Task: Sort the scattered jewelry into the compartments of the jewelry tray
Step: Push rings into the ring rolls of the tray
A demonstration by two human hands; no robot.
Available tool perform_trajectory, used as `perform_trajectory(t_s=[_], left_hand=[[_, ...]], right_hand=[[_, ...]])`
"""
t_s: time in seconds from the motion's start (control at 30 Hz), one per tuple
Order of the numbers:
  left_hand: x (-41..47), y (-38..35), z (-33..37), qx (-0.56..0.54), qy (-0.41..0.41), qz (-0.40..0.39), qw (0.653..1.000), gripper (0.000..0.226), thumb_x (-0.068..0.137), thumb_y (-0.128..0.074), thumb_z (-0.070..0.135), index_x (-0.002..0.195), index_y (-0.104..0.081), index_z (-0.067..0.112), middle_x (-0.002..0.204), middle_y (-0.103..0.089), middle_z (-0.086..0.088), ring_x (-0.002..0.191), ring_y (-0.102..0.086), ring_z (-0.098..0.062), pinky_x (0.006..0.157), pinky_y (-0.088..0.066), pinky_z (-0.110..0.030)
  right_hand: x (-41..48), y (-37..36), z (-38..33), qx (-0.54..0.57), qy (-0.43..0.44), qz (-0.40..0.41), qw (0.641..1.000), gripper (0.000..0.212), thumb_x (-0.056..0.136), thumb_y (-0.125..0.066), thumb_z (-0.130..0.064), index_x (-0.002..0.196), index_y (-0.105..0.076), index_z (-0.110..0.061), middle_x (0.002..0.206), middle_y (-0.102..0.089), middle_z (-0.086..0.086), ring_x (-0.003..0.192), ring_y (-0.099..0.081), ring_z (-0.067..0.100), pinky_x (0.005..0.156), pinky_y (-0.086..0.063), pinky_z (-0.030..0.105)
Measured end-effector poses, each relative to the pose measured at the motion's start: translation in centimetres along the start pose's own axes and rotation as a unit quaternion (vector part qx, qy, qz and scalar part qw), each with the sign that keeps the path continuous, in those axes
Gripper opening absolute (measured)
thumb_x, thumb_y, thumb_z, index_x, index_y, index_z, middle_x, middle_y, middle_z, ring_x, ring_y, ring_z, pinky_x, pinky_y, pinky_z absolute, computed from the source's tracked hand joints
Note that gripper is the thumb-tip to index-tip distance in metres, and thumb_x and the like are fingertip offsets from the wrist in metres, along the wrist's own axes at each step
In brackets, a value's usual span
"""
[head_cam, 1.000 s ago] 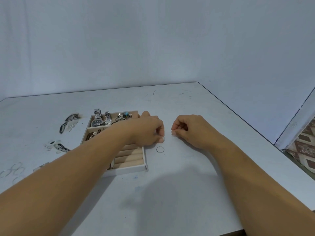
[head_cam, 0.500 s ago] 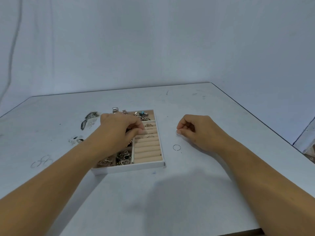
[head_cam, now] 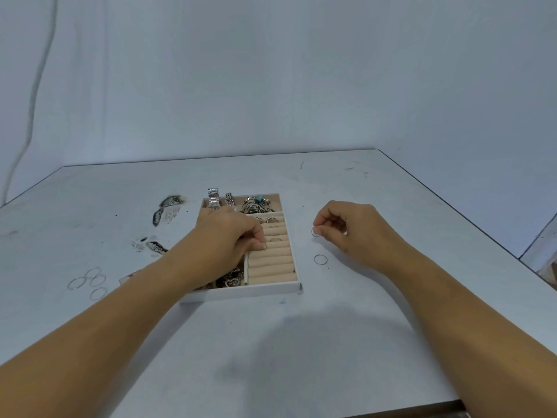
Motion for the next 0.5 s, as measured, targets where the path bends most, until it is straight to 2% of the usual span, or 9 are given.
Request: perform_trajectory(t_s=[0.07, 0.2, 0.3, 0.4, 0.5], left_hand=[[0.3, 0.0, 0.1, 0.009, -0.017, -0.013, 1.0, 0.01, 0.077, -0.066, 0.031, 0.074, -0.072, 0.024, 0.069, -0.065, 0.015, 0.072, -0.05, -0.012, 0.077, -0.041, -0.036], [0.3, -0.2, 0.2, 0.04, -0.064, 0.001, 0.997, 0.004, 0.077, -0.073, 0.014, 0.076, -0.069, 0.015, 0.072, -0.063, 0.011, 0.075, -0.048, -0.014, 0.074, -0.034, -0.021], [0.1, -0.2, 0.2, 0.047, -0.067, -0.019, 0.996, 0.006, 0.079, -0.073, 0.009, 0.079, -0.07, 0.015, 0.076, -0.063, 0.01, 0.079, -0.049, -0.017, 0.077, -0.037, -0.023], [0.7, 0.0, -0.1, 0.042, -0.045, -0.068, 0.996, 0.005, 0.084, -0.069, 0.017, 0.085, -0.074, 0.017, 0.078, -0.056, 0.015, 0.084, -0.044, -0.012, 0.078, -0.039, -0.027], [-0.2, 0.7, -0.4, 0.024, -0.022, -0.061, 0.998, 0.024, 0.089, -0.055, 0.04, 0.096, -0.071, 0.023, 0.086, -0.052, 0.016, 0.087, -0.045, -0.007, 0.079, -0.039, -0.025]], right_hand=[[0.0, -0.1, -0.1, 0.003, 0.003, -0.001, 1.0, 0.005, 0.085, -0.069, -0.017, 0.082, -0.067, -0.02, 0.078, -0.068, -0.009, 0.071, -0.059, 0.005, 0.066, -0.046, 0.013], [0.0, -0.3, -0.4, 0.002, 0.01, -0.002, 1.0, 0.005, 0.085, -0.069, -0.017, 0.082, -0.066, -0.021, 0.078, -0.067, -0.009, 0.073, -0.06, 0.005, 0.067, -0.048, 0.015], [0.0, -0.3, -0.5, -0.002, 0.012, 0.0, 1.0, 0.006, 0.085, -0.068, -0.017, 0.082, -0.066, -0.022, 0.078, -0.067, -0.009, 0.072, -0.06, 0.007, 0.067, -0.049, 0.017], [0.0, -0.3, -0.5, -0.01, 0.018, 0.002, 1.0, 0.004, 0.085, -0.068, -0.017, 0.083, -0.066, -0.02, 0.079, -0.067, -0.009, 0.072, -0.06, 0.01, 0.069, -0.05, 0.022], [0.0, -0.4, -0.7, -0.012, 0.032, 0.005, 0.999, 0.004, 0.085, -0.068, -0.017, 0.083, -0.066, -0.02, 0.079, -0.067, -0.009, 0.073, -0.059, 0.013, 0.069, -0.049, 0.026]])
Point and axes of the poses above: each hand's wrist, its own x-axis towards the middle knuckle, its own y-axis out of the back of the hand, z = x × y, the point moved 1 cm from there along x, towards the middle knuckle
